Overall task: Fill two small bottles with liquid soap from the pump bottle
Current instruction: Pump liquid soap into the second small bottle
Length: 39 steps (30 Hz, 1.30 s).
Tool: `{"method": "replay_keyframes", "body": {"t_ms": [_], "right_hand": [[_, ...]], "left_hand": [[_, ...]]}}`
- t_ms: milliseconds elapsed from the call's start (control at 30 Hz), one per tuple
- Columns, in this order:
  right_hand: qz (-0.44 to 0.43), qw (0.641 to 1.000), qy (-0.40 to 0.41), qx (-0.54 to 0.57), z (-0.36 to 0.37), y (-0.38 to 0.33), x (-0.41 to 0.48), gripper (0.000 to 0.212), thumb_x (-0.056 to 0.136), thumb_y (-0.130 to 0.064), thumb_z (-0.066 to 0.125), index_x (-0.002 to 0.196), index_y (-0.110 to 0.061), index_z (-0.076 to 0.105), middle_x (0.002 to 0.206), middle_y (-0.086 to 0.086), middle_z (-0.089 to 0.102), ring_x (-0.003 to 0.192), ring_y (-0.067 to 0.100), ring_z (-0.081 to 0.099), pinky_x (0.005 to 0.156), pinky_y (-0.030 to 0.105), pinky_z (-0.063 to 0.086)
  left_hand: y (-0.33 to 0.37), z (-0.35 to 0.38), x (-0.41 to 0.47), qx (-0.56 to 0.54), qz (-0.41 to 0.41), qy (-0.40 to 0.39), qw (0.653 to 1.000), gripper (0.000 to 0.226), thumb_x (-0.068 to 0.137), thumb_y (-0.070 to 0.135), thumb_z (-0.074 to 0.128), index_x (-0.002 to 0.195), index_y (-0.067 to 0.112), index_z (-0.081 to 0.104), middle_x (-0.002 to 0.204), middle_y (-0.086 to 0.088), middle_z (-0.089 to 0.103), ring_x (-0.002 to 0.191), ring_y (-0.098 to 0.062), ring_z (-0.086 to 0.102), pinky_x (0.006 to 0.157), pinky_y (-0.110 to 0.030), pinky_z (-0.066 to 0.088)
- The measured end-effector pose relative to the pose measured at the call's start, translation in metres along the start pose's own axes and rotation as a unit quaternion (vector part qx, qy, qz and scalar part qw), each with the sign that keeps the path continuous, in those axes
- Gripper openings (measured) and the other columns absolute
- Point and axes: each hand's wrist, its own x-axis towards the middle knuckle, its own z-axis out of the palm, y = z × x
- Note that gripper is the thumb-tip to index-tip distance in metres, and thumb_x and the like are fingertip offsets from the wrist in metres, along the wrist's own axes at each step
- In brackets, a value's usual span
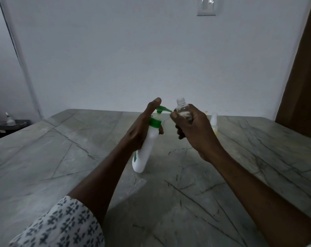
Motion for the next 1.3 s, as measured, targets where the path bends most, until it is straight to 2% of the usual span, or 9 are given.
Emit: {"method": "replay_keyframes", "body": {"t_ms": [200,300,500,733,833,967,1067,1200,1300], "right_hand": [[-0.019,0.968,-0.037,-0.247,-0.015,0.012,-0.003,0.031,0.09,-0.046,0.06,0.104,-0.019,0.052,0.093,-0.001,0.063,0.073,0.011,0.058,0.06,0.02,0.043],[-0.036,0.963,-0.049,-0.261,-0.011,0.012,-0.004,0.037,0.09,-0.044,0.062,0.112,-0.015,0.056,0.094,-0.003,0.062,0.072,0.005,0.055,0.058,0.007,0.037],[-0.045,0.967,-0.04,-0.247,-0.01,0.011,-0.005,0.036,0.091,-0.042,0.062,0.113,-0.013,0.056,0.095,-0.006,0.06,0.069,-0.004,0.052,0.059,-0.001,0.037],[-0.052,0.963,-0.044,-0.26,-0.013,0.009,-0.009,0.039,0.091,-0.041,0.061,0.117,-0.012,0.056,0.102,-0.003,0.062,0.077,0.007,0.055,0.057,0.0,0.038],[-0.05,0.962,-0.046,-0.265,-0.012,0.01,-0.01,0.042,0.091,-0.042,0.061,0.12,-0.012,0.055,0.105,0.001,0.065,0.079,0.011,0.057,0.058,0.004,0.037],[-0.047,0.963,-0.055,-0.261,-0.009,0.011,-0.012,0.041,0.091,-0.041,0.063,0.117,-0.01,0.055,0.087,-0.002,0.06,0.064,0.001,0.052,0.055,0.005,0.039],[-0.04,0.961,-0.06,-0.268,-0.007,0.012,-0.012,0.042,0.09,-0.044,0.062,0.117,-0.013,0.056,0.086,-0.005,0.059,0.064,-0.001,0.051,0.053,0.006,0.038],[-0.034,0.965,-0.062,-0.254,-0.005,0.01,-0.013,0.04,0.089,-0.047,0.061,0.113,-0.015,0.057,0.085,-0.003,0.062,0.067,0.002,0.053,0.053,0.01,0.035],[-0.017,0.973,-0.072,-0.217,-0.009,0.008,-0.013,0.028,0.093,-0.041,0.059,0.109,-0.018,0.055,0.081,-0.008,0.061,0.07,0.004,0.057,0.059,0.02,0.041]], "left_hand": [[0.006,0.003,-0.006,-0.021,-0.018,-0.027,0.999,0.06,0.095,0.063,0.044,0.07,0.014,0.068,0.064,-0.013,0.06,0.047,-0.017,0.055,0.046,-0.023,0.045],[0.008,0.005,-0.008,-0.017,-0.024,-0.044,0.999,0.061,0.093,0.064,0.045,0.07,0.011,0.065,0.063,-0.013,0.06,0.046,-0.016,0.055,0.044,-0.021,0.045],[0.008,0.007,-0.008,0.0,-0.036,-0.039,0.999,0.058,0.095,0.058,0.045,0.074,0.008,0.064,0.066,-0.014,0.06,0.047,-0.015,0.055,0.046,-0.021,0.044],[0.005,0.009,-0.006,0.008,-0.023,-0.031,0.999,0.058,0.083,0.063,0.05,0.094,0.009,0.067,0.065,-0.01,0.063,0.048,-0.013,0.057,0.046,-0.02,0.046],[0.006,0.011,-0.007,0.001,-0.027,-0.021,0.999,0.043,0.097,0.052,0.048,0.09,0.012,0.064,0.066,-0.011,0.061,0.048,-0.014,0.055,0.05,-0.023,0.045],[0.002,0.013,-0.005,-0.005,0.005,0.007,1.0,0.04,0.097,0.041,0.048,0.071,0.015,0.064,0.062,-0.011,0.06,0.05,-0.018,0.053,0.058,-0.029,0.042],[-0.002,0.013,-0.004,-0.019,0.019,0.013,1.0,0.04,0.084,0.047,0.051,0.056,0.024,0.067,0.059,-0.008,0.06,0.051,-0.02,0.053,0.059,-0.03,0.041],[-0.003,0.012,-0.001,-0.043,0.02,0.008,0.999,0.039,0.083,0.054,0.051,0.075,0.018,0.064,0.063,-0.007,0.06,0.051,-0.018,0.055,0.054,-0.028,0.043],[-0.002,0.009,-0.001,0.003,0.011,-0.011,1.0,0.055,0.084,0.072,0.049,0.065,0.025,0.071,0.065,-0.009,0.062,0.053,-0.018,0.058,0.055,-0.027,0.047]]}}
